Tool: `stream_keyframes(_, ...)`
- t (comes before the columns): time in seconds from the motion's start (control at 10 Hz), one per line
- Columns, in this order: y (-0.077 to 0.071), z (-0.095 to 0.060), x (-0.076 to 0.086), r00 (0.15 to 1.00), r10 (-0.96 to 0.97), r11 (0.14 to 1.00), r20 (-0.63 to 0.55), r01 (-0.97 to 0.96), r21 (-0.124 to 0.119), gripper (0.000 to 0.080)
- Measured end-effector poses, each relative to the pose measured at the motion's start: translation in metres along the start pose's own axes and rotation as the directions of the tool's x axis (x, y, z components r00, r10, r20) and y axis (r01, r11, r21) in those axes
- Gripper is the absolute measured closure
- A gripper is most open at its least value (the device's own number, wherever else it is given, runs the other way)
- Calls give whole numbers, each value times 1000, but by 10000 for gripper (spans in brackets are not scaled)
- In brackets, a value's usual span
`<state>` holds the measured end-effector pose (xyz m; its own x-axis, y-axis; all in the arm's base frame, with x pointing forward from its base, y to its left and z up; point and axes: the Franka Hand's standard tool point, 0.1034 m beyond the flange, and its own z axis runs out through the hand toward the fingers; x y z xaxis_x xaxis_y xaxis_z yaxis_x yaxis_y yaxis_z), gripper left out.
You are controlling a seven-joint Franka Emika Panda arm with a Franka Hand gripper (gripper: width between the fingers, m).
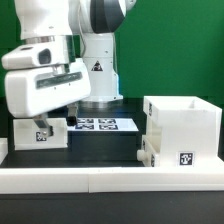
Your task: Assemble drawer
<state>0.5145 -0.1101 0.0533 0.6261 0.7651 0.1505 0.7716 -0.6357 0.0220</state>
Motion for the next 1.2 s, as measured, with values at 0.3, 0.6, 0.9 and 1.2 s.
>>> stream_keyframes(0.3, -13, -8, -19, 956, 292, 956, 1, -292, -13, 150)
stream_keyframes(0.6, -16, -8, -27, 898, 440, 898, -6, -440, -11, 150)
stream_keyframes(0.9, -17, -8, -26, 819, 573, 819, -10, -573, -6, 150)
stream_keyframes(1.2, -31, -7, -47, 802, 596, 800, -38, -597, -54, 150)
